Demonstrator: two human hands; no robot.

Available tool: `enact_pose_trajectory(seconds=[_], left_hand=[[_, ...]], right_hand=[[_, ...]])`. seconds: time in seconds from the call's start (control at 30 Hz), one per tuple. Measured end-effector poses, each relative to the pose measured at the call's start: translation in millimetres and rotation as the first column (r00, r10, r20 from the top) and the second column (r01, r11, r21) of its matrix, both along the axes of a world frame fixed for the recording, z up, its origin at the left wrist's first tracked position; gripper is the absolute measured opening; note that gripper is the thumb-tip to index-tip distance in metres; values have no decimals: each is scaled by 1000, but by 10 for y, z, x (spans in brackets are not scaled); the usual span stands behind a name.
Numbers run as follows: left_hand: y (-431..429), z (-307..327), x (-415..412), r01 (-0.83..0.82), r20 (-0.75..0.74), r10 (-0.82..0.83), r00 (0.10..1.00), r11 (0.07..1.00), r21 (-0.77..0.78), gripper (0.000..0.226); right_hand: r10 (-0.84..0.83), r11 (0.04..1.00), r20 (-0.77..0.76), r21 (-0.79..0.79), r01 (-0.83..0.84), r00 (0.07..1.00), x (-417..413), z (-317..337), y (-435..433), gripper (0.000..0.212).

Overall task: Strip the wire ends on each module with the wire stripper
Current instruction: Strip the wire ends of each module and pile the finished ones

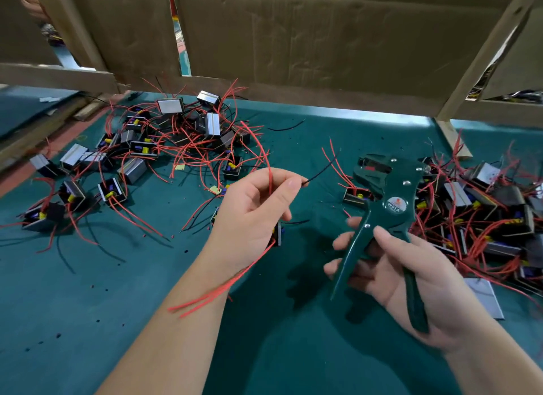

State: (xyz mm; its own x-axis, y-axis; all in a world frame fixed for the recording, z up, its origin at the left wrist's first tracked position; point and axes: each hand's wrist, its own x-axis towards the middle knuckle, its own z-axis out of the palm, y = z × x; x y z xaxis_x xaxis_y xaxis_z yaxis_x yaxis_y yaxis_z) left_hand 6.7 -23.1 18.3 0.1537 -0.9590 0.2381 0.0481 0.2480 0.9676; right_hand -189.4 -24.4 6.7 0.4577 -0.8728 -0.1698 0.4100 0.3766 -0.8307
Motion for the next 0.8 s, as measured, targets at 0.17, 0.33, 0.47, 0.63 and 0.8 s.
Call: enact_pose_trajectory(seconds=[0.17,0.33,0.47,0.63,0.8], left_hand=[[-9,20,35,-78,-31,78,997,997,-14,11],[-15,2,94,-60,-70,59,996,998,-20,7],[1,17,147,-32,-104,34,994,999,21,6],[19,54,188,-10,-83,17,996,997,82,10],[47,74,211,57,-10,-57,998,997,58,13]], right_hand=[[190,977,153,66,-202,970,22,42,104,58],[314,939,210,76,-335,926,68,95,166,47],[420,900,216,25,-435,882,44,102,185,38],[443,895,104,3,-446,890,6,79,199,36],[415,910,16,-8,-415,910,-6,72,203,38]])
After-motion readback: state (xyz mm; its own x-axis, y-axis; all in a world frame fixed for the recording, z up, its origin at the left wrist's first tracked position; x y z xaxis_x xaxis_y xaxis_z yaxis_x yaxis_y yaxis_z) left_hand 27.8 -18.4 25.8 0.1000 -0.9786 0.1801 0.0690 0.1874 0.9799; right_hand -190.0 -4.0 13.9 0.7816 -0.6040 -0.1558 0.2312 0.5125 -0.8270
